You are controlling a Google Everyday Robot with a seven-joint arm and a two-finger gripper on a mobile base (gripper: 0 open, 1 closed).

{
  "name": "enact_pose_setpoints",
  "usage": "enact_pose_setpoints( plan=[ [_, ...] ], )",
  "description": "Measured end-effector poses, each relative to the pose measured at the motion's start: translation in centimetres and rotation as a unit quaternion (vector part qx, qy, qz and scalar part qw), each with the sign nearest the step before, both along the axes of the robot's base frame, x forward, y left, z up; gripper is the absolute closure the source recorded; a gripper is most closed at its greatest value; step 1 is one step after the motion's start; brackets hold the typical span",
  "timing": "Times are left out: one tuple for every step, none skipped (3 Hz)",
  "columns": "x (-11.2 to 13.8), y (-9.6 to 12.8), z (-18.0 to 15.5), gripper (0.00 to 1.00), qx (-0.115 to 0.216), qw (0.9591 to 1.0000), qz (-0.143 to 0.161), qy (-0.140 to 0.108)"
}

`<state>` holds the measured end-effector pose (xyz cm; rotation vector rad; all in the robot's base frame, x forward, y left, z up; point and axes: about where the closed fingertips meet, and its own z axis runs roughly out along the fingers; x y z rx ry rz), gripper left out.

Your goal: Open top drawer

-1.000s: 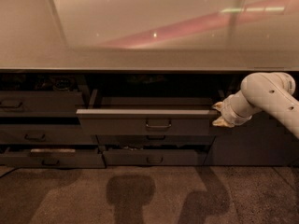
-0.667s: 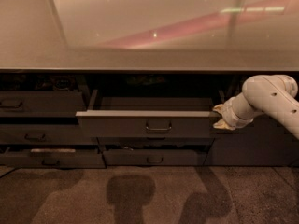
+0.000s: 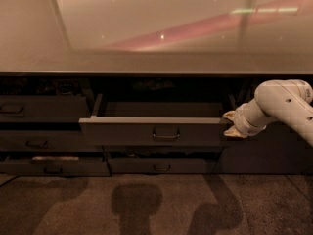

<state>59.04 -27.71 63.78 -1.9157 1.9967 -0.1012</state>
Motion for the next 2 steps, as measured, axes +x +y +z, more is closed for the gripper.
enact_pose_setpoints(
  plan=[
    [0.0, 0.0, 0.0, 1.00, 0.000, 1.0000, 0.000, 0.000],
    [0.9, 0.3, 1.6, 1.00, 0.012, 0.9999, -0.006, 0.002]
  ],
)
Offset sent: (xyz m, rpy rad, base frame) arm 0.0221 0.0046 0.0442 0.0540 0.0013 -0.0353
